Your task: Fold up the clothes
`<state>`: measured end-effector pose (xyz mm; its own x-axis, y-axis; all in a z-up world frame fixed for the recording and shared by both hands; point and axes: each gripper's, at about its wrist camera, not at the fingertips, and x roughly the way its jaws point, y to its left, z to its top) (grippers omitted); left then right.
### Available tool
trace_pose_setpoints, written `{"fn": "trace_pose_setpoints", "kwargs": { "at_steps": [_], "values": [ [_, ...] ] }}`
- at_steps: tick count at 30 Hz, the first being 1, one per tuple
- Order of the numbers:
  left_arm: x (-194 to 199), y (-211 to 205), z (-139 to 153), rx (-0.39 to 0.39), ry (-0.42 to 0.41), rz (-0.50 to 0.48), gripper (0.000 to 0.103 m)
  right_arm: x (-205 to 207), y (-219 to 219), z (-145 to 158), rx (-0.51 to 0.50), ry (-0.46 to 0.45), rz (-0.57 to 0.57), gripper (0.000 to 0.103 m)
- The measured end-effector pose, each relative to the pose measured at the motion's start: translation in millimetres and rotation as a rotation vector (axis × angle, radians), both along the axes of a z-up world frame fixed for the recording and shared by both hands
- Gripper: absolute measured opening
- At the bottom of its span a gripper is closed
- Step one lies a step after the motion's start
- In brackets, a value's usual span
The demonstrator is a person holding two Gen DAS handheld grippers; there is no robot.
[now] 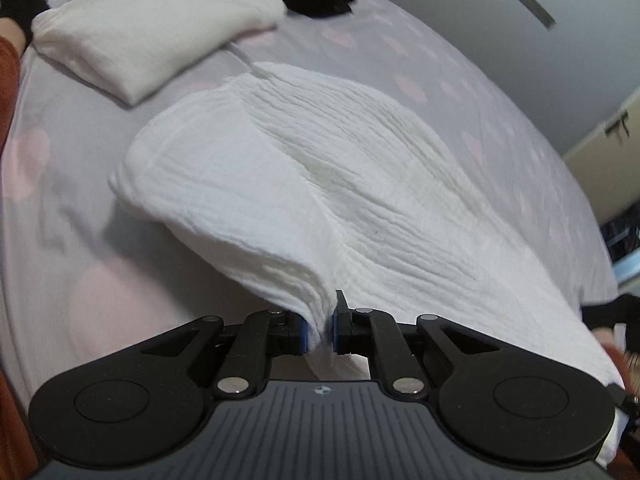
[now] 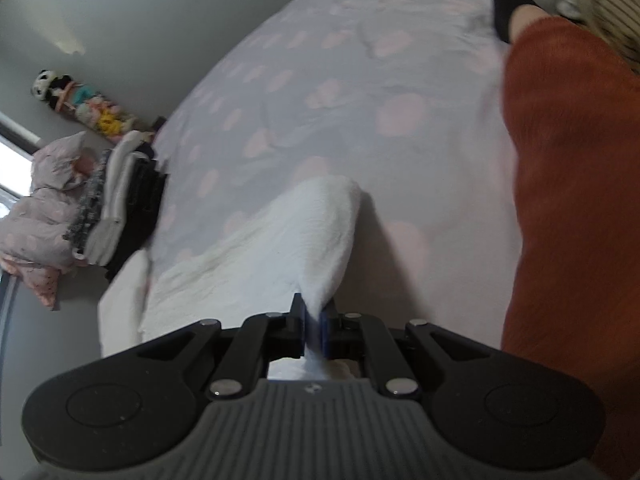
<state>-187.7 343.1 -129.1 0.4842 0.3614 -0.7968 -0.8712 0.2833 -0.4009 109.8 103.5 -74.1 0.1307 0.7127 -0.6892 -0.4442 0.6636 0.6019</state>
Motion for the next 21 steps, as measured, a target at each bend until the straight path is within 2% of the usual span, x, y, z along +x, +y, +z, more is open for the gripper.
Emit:
{"fn": "trace_pose_setpoints", "kwargs": {
  "at_steps": [3,8,12,13,16,21],
  "values": [
    [0,3,-8,0.001,0.023,-0.008,0.015,4,-8,-24,-0.035,0.04,-0.016,0.009],
    [-4,4,-10,0.013,0.049,-0.046,0.024,6,-4,-58,-0.114,0.078,-0.005,0.01],
    [-14,2,-7,0.012,0.093,-0.059,0.041,9,-8,-63,-0.163,0.074,-0.027,0.023],
    [-18,0,-6,0.012,0.099,-0.054,0.046,9,-8,-59,-0.169,0.044,-0.03,0.023],
    [-29,-1,-2,0.004,0.106,-0.037,0.047,8,-9,-46,-0.175,-0.047,-0.033,0.023],
    [-34,-10,14,0.046,0.124,-0.039,0.047,15,-5,-33,-0.125,-0.134,-0.025,0.034]
  ]
}}
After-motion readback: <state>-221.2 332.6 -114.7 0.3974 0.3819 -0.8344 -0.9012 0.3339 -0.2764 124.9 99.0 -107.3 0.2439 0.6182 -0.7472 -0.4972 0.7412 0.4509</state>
